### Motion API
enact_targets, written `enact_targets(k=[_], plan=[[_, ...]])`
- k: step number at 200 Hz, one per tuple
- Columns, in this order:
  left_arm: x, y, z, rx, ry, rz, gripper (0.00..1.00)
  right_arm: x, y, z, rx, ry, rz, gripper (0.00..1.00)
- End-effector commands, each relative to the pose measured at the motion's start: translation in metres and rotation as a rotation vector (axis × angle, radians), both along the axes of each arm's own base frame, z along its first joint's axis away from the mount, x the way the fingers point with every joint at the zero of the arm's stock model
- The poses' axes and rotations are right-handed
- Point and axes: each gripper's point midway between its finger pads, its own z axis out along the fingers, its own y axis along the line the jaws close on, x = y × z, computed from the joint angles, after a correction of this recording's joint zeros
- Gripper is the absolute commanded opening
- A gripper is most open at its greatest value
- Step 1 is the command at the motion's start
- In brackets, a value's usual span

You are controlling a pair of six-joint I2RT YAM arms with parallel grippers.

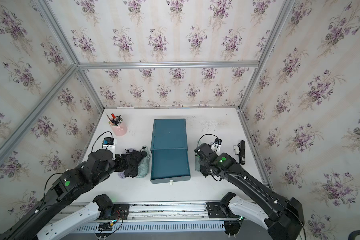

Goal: Place the umbrella in the drawer by color
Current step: Pick up the umbrella from the center of the board.

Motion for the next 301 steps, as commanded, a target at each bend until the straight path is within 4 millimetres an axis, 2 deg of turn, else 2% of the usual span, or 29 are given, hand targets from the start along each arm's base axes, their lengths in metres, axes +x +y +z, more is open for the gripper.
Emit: enact_targets(k=[1, 24, 51, 55, 74, 105, 137, 165, 191, 205, 221, 248, 279, 294, 296, 301], plan=[[-0.007, -0.016, -0.005, -0.055, 0.023, -0.080, 0.69, 0.006, 0.007, -0.010, 0.021, 0.030, 0.054, 0.78], [-0.009, -0.018, -0.007, -0.083, 0.027, -0.088, 0.70, 0.010, 0.011, -0.034, 0.094, 0.087, 0.094, 0.78], [-0.012, -0.024, -0.012, -0.089, 0.043, -0.117, 0.69, 0.015, 0.011, -0.046, 0.081, 0.104, 0.108, 0.82], [-0.012, -0.024, -0.012, -0.090, 0.046, -0.120, 0.69, 0.019, 0.005, -0.049, 0.095, 0.107, 0.079, 0.82], [-0.014, -0.029, -0.013, -0.108, 0.051, -0.145, 0.69, 0.021, 0.014, -0.061, 0.135, 0.140, 0.102, 0.82], [-0.013, -0.039, -0.011, -0.135, 0.042, -0.180, 0.69, 0.020, 0.014, -0.075, 0.126, 0.166, 0.097, 0.80], [-0.010, -0.043, -0.010, -0.132, 0.048, -0.195, 0.68, 0.016, 0.013, -0.080, 0.128, 0.181, 0.097, 0.62], [-0.009, -0.043, -0.008, -0.122, 0.045, -0.193, 0.68, 0.012, 0.010, -0.078, 0.124, 0.179, 0.090, 0.42], [-0.008, -0.044, -0.006, -0.123, 0.041, -0.193, 0.68, 0.014, 0.008, -0.068, 0.120, 0.157, 0.086, 0.19], [-0.008, -0.043, -0.003, -0.125, 0.036, -0.189, 0.69, 0.018, 0.009, -0.057, 0.123, 0.134, 0.090, 0.09], [-0.008, -0.043, 0.005, -0.143, 0.020, -0.186, 0.70, 0.024, 0.009, -0.036, 0.128, 0.081, 0.095, 0.02], [-0.008, -0.043, 0.027, -0.167, -0.025, -0.195, 0.73, 0.035, 0.020, 0.028, 0.200, -0.077, 0.154, 0.00], [-0.003, -0.053, 0.057, -0.225, -0.101, -0.229, 0.80, 0.031, 0.054, 0.116, 0.372, -0.281, 0.347, 0.00], [-0.003, -0.065, 0.073, -0.271, -0.133, -0.282, 0.84, 0.022, 0.075, 0.151, 0.479, -0.350, 0.456, 0.00], [-0.003, -0.068, 0.076, -0.280, -0.137, -0.292, 0.84, 0.016, 0.084, 0.155, 0.500, -0.351, 0.497, 0.00], [-0.003, -0.073, 0.081, -0.297, -0.149, -0.315, 0.84, 0.009, 0.094, 0.165, 0.537, -0.367, 0.545, 0.00]])
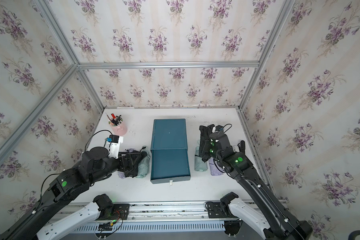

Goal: Place the umbrella in the drawer by color
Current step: Pick up the umbrella from the center of the board.

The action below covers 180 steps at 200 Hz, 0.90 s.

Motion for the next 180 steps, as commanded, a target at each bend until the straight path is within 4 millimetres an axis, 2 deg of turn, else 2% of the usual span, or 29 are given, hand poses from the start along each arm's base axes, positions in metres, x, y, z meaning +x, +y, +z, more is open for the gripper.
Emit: enact_targets(k=[1, 13, 38, 43, 51, 82, 107, 139, 180], plan=[[0.003, -0.023, 0.035, -0.096, -0.092, -0.096, 0.84, -0.022, 0.049, 0.049, 0.157, -0.110, 0.256, 0.00], [0.002, -0.036, 0.048, -0.140, -0.110, -0.152, 0.85, -0.035, 0.071, 0.067, 0.220, -0.141, 0.360, 0.00], [0.006, -0.059, 0.066, -0.220, -0.127, -0.220, 0.91, -0.065, 0.120, 0.083, 0.252, -0.165, 0.554, 0.00], [0.008, -0.063, 0.067, -0.230, -0.123, -0.228, 0.92, -0.071, 0.130, 0.086, 0.251, -0.177, 0.581, 0.00], [0.011, -0.068, 0.068, -0.241, -0.116, -0.238, 0.99, -0.080, 0.143, 0.090, 0.247, -0.193, 0.619, 0.00], [0.018, -0.085, 0.068, -0.273, -0.092, -0.268, 1.00, -0.099, 0.180, 0.096, 0.226, -0.213, 0.700, 0.00], [0.020, -0.090, 0.064, -0.289, -0.070, -0.273, 1.00, -0.101, 0.192, 0.094, 0.211, -0.214, 0.707, 0.00], [0.016, -0.097, 0.060, -0.333, -0.042, -0.306, 0.99, -0.095, 0.197, 0.086, 0.193, -0.200, 0.679, 0.00], [0.012, -0.101, 0.058, -0.375, -0.018, -0.327, 0.98, -0.088, 0.200, 0.088, 0.179, -0.206, 0.639, 0.03]])
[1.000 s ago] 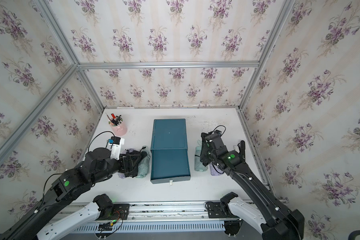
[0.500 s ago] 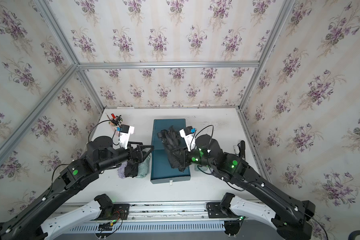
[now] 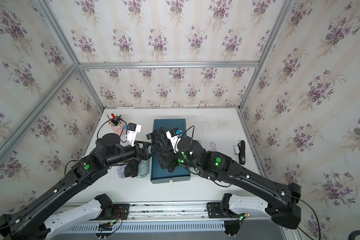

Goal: Place the umbrella in the drawer by color
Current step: Pick up the umbrella from the center of the board.

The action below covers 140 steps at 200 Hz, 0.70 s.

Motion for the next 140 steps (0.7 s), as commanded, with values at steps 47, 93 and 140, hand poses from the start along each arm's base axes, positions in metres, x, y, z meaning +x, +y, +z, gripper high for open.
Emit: enact_targets(k=[47, 93, 140], plan=[[-0.008, -0.002, 0.022, -0.125, -0.025, -0.022, 0.99, 0.003, 0.016, 0.035, 0.122, -0.051, 0.008, 0.04], [-0.002, -0.015, 0.020, -0.154, 0.029, -0.046, 0.84, -0.003, 0.027, 0.025, 0.069, -0.054, 0.016, 0.07], [0.005, -0.015, 0.015, -0.203, 0.090, 0.003, 0.38, 0.000, 0.024, 0.025, 0.061, -0.054, -0.013, 0.18]])
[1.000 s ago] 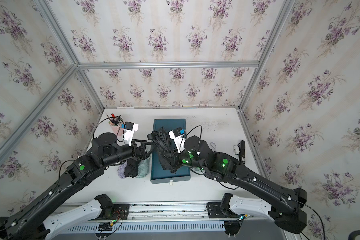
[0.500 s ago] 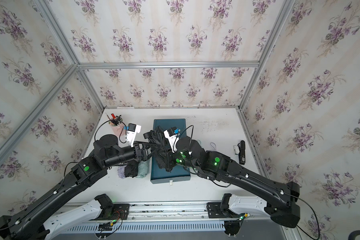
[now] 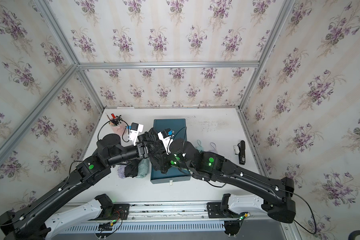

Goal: Place the umbrella in the drawer by color
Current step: Pick up the umbrella from the center of the board.

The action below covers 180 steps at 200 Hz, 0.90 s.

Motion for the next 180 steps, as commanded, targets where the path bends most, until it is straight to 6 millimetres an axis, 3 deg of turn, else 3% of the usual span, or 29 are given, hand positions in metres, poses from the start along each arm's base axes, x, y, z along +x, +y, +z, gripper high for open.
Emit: enact_targets(k=[1, 11, 33, 60, 77, 113, 143, 180], plan=[[0.006, -0.001, 0.004, -0.047, 0.019, 0.028, 0.37, 0.006, 0.001, 0.014, 0.044, -0.028, -0.031, 0.19], [0.007, -0.001, 0.003, -0.056, 0.033, 0.034, 0.32, 0.007, -0.001, 0.014, 0.040, -0.024, -0.045, 0.26], [0.011, -0.001, 0.004, -0.101, 0.054, 0.055, 0.24, 0.011, -0.009, 0.011, 0.035, 0.002, -0.098, 0.57], [0.015, 0.002, 0.010, -0.178, 0.071, 0.068, 0.18, 0.007, -0.022, 0.015, 0.075, 0.045, -0.122, 0.77], [0.014, 0.001, 0.018, -0.242, 0.067, 0.055, 0.17, -0.003, -0.026, 0.019, 0.126, 0.087, -0.078, 0.84], [0.007, -0.002, 0.037, -0.360, 0.055, 0.006, 0.16, -0.016, -0.025, 0.021, 0.212, 0.181, 0.007, 0.88], [0.000, -0.002, 0.046, -0.399, 0.038, -0.030, 0.16, -0.009, -0.027, 0.013, 0.209, 0.216, -0.014, 0.88], [-0.005, 0.002, 0.045, -0.411, 0.028, -0.034, 0.18, -0.012, -0.022, 0.015, 0.242, 0.245, 0.020, 0.79]])
